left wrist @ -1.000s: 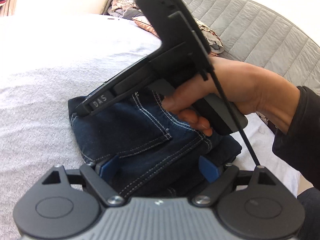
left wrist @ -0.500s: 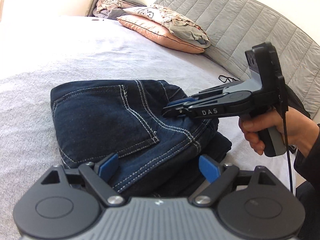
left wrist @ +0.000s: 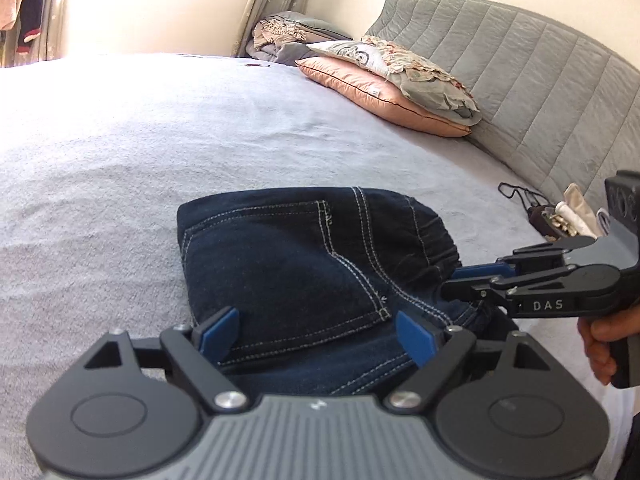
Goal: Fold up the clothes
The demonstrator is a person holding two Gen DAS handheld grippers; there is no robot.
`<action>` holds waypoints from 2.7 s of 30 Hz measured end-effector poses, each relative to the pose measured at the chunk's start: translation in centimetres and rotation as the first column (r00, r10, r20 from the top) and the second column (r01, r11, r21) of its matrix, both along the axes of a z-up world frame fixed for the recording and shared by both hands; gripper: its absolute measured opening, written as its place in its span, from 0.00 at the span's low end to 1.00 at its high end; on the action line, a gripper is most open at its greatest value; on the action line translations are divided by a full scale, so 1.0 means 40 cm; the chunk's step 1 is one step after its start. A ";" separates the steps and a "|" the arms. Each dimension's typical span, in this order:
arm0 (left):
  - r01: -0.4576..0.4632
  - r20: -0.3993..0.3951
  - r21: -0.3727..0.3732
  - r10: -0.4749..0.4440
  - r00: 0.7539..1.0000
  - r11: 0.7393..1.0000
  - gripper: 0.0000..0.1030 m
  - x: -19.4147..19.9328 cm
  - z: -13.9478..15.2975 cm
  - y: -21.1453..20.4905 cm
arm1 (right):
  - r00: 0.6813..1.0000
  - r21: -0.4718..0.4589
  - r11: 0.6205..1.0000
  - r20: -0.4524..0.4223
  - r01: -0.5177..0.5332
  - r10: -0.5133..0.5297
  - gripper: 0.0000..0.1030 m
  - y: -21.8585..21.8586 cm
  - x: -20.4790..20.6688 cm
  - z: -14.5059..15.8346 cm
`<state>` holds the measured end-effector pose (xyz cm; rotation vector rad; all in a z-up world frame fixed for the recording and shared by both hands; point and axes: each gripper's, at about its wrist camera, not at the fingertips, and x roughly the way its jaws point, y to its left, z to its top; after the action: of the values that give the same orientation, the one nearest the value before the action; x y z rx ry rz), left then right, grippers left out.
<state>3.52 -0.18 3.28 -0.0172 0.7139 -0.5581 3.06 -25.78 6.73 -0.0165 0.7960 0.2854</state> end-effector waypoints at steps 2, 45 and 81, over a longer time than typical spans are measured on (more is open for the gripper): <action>-0.011 0.046 0.085 0.007 0.999 0.996 0.87 -0.012 -0.013 -0.045 | 1.000 0.018 1.000 -0.004 0.002 -0.002 0.21 -0.008 -0.002 -0.001; -0.190 -0.034 0.095 0.194 0.981 0.977 0.90 0.006 -0.019 0.005 | 0.999 0.068 0.998 -0.035 -0.013 0.016 0.25 -0.036 -0.023 0.023; 0.060 0.074 0.114 -0.069 0.995 0.992 1.00 -0.091 -0.033 -0.143 | 0.993 0.185 0.983 0.110 0.012 -0.033 0.57 -0.080 0.047 0.059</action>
<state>-0.11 -5.88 1.98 0.1315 0.6701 -0.5773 4.96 -28.96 9.11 0.1489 0.6550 0.3328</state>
